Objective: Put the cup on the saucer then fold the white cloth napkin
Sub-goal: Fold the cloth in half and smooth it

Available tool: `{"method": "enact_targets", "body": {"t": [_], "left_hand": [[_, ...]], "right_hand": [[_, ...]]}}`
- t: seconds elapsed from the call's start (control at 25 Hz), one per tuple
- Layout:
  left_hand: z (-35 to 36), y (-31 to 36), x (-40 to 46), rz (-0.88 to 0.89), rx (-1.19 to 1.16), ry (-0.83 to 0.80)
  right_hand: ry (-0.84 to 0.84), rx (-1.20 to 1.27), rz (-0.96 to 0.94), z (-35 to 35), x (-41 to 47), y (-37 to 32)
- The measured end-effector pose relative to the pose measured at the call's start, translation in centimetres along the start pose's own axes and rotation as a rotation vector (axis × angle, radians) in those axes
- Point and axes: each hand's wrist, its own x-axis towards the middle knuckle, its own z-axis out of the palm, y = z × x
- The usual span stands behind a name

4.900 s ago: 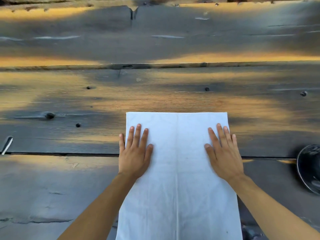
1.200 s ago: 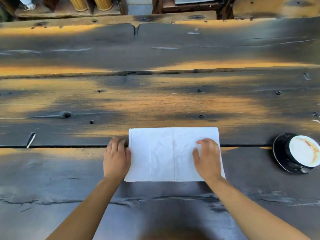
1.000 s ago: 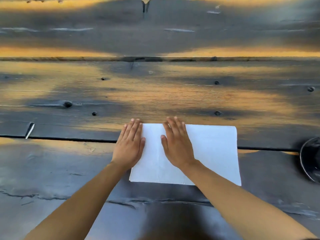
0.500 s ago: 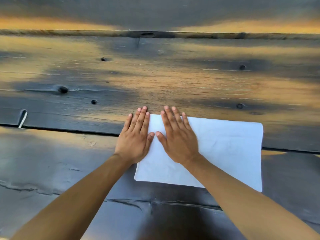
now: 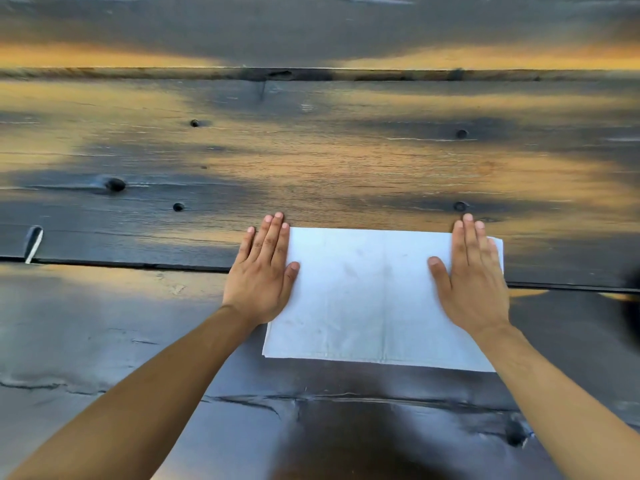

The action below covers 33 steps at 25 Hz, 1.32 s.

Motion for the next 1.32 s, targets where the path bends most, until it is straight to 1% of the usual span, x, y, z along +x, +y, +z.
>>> {"method": "enact_targets", "body": {"t": [0.08,0.12,0.2,0.28,0.36,0.4,0.48,0.6,0.8,0.84,0.92,1.0,1.04,1.12,1.16,1.24,1.32], "left_hand": [[0.0,0.0,-0.1,0.002,-0.008,0.011],[0.1,0.0,-0.1,0.003,-0.009,0.012],[0.1,0.0,0.0,0.003,-0.017,0.016],[0.1,0.0,-0.2,0.016,-0.032,0.035],[0.0,0.0,-0.3,0.038,-0.043,0.043],[0.0,0.0,-0.3,0.041,-0.043,0.043],[0.1,-0.2,-0.2,0.04,-0.034,0.04],[0.3,-0.2,-0.1,0.02,-0.009,0.015],[0.3,-0.1,-0.1,0.018,-0.002,0.026],[0.3,-0.1,-0.1,0.018,-0.003,0.024],[0.2,-0.1,-0.1,0.016,0.0,0.017],[0.1,0.0,-0.2,0.016,-0.001,0.013],[0.1,0.0,-0.2,0.017,-0.003,0.013],[0.1,0.0,-0.1,0.013,-0.002,0.018],[0.1,0.0,-0.1,0.012,-0.001,0.016],[0.2,0.0,-0.1,0.014,-0.001,0.017],[0.4,-0.2,-0.1,0.018,-0.008,0.033]], "right_hand": [[0.049,0.055,0.017,-0.2,-0.2,-2.7],[0.072,0.087,-0.025,-0.2,-0.3,-5.2],[0.055,0.166,-0.215,0.2,-0.3,-11.9],[-0.01,0.199,-0.384,1.5,-0.5,-18.7],[-0.049,0.164,-0.424,2.7,-0.3,-22.5],[-0.064,0.134,-0.42,3.1,-0.1,-22.7],[-0.061,0.066,-0.413,3.7,0.0,-20.8],[-0.023,-0.021,-0.389,3.1,-0.2,-14.8],[0.009,-0.096,-0.114,0.8,0.1,-1.6],[-0.001,-0.092,-0.074,0.4,0.1,-0.1],[-0.021,-0.069,-0.054,0.0,0.1,0.9],[-0.015,-0.045,-0.032,-0.1,0.1,0.5],[-0.004,-0.025,0.01,-0.1,0.1,-0.3],[0.037,0.035,0.092,-0.1,0.1,-3.5],[0.056,0.063,0.077,-0.1,0.1,-5.9],[0.042,0.109,-0.082,0.5,0.1,-12.2],[-0.026,0.106,-0.275,1.8,-0.3,-17.9]]}}
